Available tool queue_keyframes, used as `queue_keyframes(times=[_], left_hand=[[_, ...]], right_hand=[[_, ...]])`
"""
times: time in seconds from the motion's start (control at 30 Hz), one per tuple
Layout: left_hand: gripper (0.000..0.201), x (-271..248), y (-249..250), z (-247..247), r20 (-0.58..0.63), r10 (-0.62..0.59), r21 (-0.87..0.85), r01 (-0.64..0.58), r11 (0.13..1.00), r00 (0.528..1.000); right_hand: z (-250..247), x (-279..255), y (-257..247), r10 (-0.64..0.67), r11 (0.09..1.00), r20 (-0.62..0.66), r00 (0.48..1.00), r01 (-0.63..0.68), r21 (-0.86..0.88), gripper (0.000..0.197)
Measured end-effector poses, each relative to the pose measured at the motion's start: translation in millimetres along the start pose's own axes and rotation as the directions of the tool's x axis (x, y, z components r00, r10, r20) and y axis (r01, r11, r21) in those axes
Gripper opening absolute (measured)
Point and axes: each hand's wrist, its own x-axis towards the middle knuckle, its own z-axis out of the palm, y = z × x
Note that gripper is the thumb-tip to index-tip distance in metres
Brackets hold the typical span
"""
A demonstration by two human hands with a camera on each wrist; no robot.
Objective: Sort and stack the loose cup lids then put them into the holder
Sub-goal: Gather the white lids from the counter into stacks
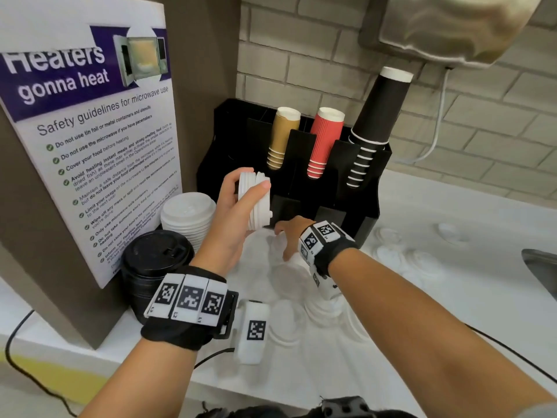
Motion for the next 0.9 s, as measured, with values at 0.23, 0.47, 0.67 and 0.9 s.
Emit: queue_keyframes(times=[0.23, 0.47, 0.67, 0.9], left_hand=[[0.030, 3, -5, 0, 0.001, -0.008, 0.013, 0.008, 1.000, 1.000], [0.028, 4, -11, 3, 0.042, -0.018, 0.061, 0.015, 0.998, 0.999], [0.039, 3, -9, -4, -0.003, -0.030, 0.041, 0.030, 0.999, 1.000], [0.038, 4, -13, 1, 0.032, -0.053, 0.082, 0.051, 0.995, 0.998]], right_hand=[[-8, -25, 15, -0.016, 0.965, -0.278, 0.961, 0.087, 0.248, 0.052], [8, 9, -2, -0.049, 0.999, -0.036, 0.998, 0.048, -0.026, 0.078], [-9, -13, 13, -0.073, 0.973, -0.218, 0.973, 0.118, 0.198, 0.054], [-14, -85, 17, -0.123, 0.201, -0.433, 0.893, 0.450, 0.870, 0.032]])
